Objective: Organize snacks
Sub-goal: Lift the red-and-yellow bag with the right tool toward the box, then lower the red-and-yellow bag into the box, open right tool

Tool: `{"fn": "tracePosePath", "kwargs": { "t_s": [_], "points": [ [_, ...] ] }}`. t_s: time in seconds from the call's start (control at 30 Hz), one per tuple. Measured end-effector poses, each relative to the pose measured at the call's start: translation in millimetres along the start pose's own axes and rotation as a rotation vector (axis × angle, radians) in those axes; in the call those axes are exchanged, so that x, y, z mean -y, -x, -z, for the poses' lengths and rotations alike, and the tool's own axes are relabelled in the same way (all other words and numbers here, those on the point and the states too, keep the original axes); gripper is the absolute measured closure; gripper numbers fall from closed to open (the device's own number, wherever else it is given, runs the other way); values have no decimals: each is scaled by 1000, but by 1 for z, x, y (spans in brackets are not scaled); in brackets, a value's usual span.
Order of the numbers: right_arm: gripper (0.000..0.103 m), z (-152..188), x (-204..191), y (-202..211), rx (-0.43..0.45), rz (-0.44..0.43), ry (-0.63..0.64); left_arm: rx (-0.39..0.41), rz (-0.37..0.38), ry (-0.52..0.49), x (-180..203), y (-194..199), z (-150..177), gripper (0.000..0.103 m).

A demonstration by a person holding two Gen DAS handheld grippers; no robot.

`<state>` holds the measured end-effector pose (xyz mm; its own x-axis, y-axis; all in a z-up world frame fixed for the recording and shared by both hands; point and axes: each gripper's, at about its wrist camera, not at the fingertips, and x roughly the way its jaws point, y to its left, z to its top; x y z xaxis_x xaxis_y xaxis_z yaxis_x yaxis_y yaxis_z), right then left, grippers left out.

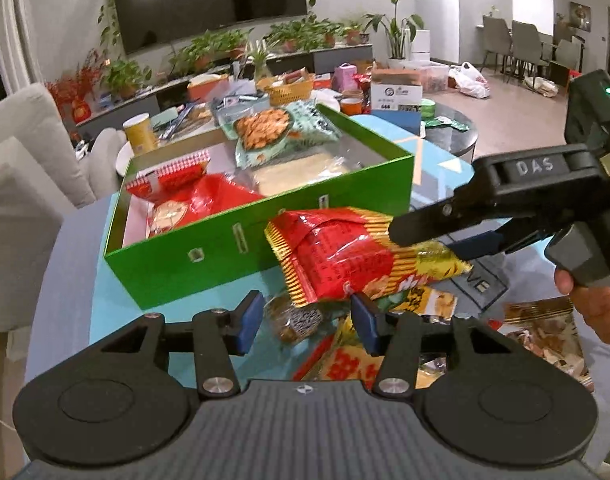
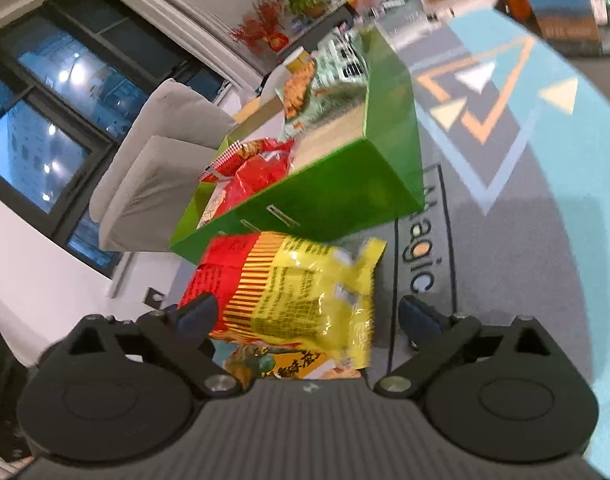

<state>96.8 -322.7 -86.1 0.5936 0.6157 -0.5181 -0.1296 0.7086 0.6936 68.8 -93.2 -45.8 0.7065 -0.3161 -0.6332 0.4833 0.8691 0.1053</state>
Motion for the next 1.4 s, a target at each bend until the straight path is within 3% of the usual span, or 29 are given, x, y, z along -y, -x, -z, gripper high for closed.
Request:
{"fn": "tracePosePath", "kwargs": {
  "t_s": [0.17,0.23,0.33,0.77,1.07,1.4],
  "points": [
    [53,2,-10,-5,4,16,55,16,17,2,0,-1,-4,57],
    [64,3,-15,-5,-1,15,88,24,22,-13,5,-1,-6,57],
    [69,4,-20,-1,17,23,118,31,22,-38,12,-1,-8,57],
    [69,-10,-61,35,174,49,229,161,9,-45,17,36,-34,57],
    [69,-45,-65,23,203,67,242,172,-4,-28,6,13,-60,57],
    [69,-62,-51,0,203,82,253,147,3,22,-11,-25,-73,57]
  ]
}}
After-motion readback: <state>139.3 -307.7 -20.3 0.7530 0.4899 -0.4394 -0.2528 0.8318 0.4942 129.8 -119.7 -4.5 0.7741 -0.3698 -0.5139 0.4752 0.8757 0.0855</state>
